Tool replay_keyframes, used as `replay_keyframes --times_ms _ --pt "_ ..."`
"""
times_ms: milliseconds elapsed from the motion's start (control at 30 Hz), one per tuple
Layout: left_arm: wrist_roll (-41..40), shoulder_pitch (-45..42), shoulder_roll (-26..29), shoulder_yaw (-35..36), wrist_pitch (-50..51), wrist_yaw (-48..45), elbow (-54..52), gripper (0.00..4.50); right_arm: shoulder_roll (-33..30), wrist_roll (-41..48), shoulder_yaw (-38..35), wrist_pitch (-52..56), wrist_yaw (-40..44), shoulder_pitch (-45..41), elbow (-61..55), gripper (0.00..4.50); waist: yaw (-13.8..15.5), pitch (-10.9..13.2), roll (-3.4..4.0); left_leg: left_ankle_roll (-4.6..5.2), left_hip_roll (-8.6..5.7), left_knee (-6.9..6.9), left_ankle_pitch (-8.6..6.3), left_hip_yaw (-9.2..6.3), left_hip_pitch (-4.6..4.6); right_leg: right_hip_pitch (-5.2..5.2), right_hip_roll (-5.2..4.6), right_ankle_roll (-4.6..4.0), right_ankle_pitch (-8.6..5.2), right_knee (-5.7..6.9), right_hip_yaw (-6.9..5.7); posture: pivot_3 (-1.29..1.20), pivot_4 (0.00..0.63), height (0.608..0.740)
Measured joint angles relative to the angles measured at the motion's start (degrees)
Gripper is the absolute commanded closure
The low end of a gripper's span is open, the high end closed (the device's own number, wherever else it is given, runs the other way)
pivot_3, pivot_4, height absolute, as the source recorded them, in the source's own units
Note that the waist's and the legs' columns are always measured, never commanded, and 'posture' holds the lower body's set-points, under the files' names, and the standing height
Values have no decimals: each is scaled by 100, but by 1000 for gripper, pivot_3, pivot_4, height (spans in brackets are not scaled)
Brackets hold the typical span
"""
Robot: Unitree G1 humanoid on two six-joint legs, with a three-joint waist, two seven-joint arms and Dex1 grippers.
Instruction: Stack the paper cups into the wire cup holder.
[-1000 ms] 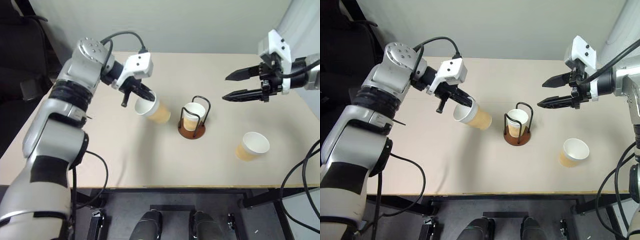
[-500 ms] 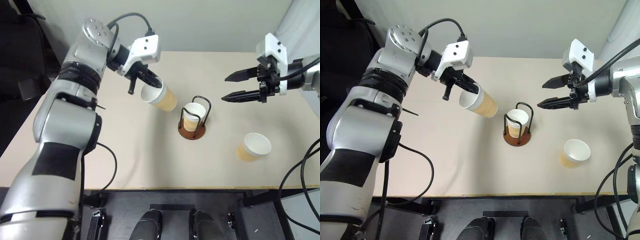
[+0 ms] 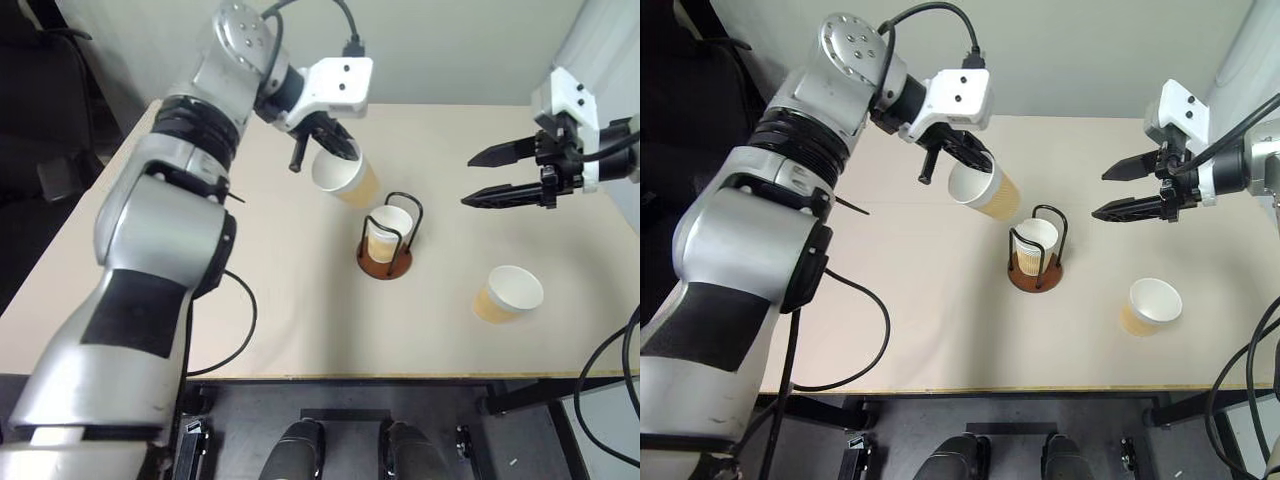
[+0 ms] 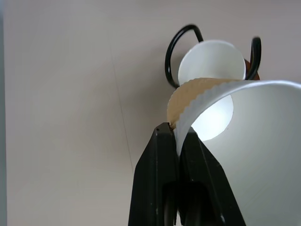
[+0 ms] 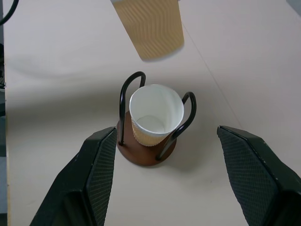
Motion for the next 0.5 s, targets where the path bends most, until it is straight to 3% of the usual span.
replay_keyframes --times_ms 500 --pt "383 9 -531 33 -139 620 80 4489 -154 100 -214 182 -25 251 -283 1074 11 1 1 14 -4 45 -9 9 -1 16 3 14 8 4 2 0 150 740"
